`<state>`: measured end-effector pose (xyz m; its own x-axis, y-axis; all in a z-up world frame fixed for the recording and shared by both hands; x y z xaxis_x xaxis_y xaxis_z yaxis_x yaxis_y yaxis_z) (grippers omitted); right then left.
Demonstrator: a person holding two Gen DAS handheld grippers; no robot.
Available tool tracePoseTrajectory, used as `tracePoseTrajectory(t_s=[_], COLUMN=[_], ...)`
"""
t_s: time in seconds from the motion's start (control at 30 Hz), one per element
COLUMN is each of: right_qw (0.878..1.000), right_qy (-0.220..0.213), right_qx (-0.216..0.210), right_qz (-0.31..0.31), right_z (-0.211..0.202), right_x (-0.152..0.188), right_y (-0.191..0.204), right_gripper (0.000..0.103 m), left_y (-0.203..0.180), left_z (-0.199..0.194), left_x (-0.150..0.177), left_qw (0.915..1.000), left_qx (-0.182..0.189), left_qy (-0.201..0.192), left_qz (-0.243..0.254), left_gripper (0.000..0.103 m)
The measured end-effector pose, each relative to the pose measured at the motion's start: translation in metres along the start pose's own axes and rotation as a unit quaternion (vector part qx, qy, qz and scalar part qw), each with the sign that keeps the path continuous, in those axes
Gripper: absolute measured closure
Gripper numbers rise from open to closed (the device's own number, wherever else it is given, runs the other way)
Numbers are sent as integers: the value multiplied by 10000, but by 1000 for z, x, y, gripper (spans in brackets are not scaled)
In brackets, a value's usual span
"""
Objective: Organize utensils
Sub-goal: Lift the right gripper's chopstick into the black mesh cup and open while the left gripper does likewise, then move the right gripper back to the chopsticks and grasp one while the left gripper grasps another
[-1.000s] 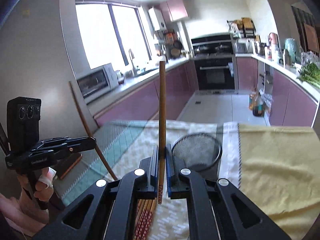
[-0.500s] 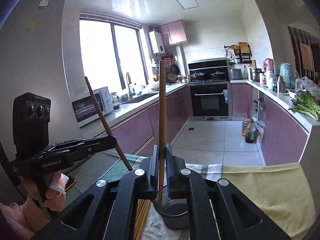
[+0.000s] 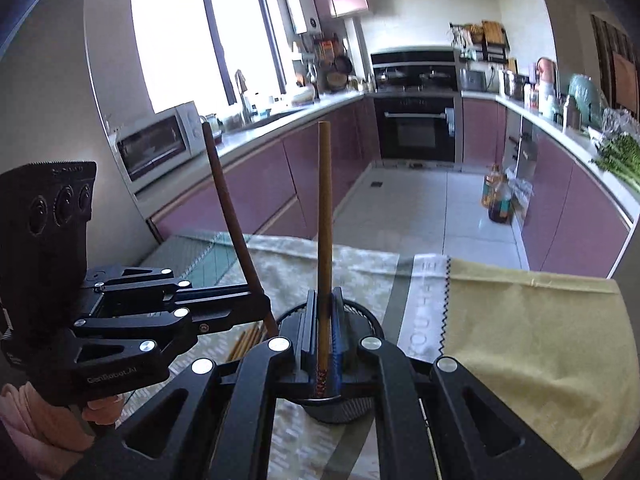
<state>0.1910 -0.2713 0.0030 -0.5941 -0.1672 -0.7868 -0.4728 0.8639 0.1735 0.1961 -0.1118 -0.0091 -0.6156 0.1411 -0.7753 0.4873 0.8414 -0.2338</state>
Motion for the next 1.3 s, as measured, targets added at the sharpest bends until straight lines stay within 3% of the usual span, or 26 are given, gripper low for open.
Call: tracePoseTrajectory(t_s=[0.3, 0.33, 0.43, 0.6, 0.73, 0.83, 1.1, 1.3], right_qw=[9994, 9993, 9990, 9994, 9995, 9991, 9876, 9782], right_qy=[222, 221, 148, -147, -300, -98, 1105, 1501], right_qx=[111, 129, 200, 168, -107, -365, -1090, -1427], right_qz=[222, 261, 381, 259, -24, -204, -234, -122], right_z=[20, 21, 19, -4, -26, -28, 9, 21], right_x=[6, 6, 8, 17, 30, 48, 118, 146], right_y=[-1, -3, -5, 5, 23, 37, 68, 85], right_gripper=[95, 94, 77, 68, 60, 60, 63, 65], left_y=[18, 19, 24, 33, 43, 55, 77, 86], left_z=[24, 25, 22, -6, -32, -43, -30, -14], left_x=[0, 0, 3, 17, 35, 57, 120, 144], left_qw=[9998, 9998, 9995, 9984, 9972, 9971, 9945, 9909], left_qx=[-110, -149, -277, -493, -634, -676, -618, -441], left_qy=[152, 150, 73, -226, -334, -163, 613, 987], left_qz=[-8, -23, -114, -179, -212, -299, -575, -797], left_gripper=[94, 91, 76, 65, 60, 59, 58, 58])
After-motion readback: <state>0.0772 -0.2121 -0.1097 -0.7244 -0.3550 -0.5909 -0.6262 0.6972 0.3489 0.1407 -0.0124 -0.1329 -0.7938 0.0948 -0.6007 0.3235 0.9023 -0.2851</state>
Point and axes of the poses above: each gripper's, at about its wrist camera, not at the fingertips, and z roughly the way its jaws point, y to its left, x to its underside, the point moved 2 cm from there along z, roughly the way its jaws point, and after that the axes turned 3 degrees about -z, right-handed, at the moved point
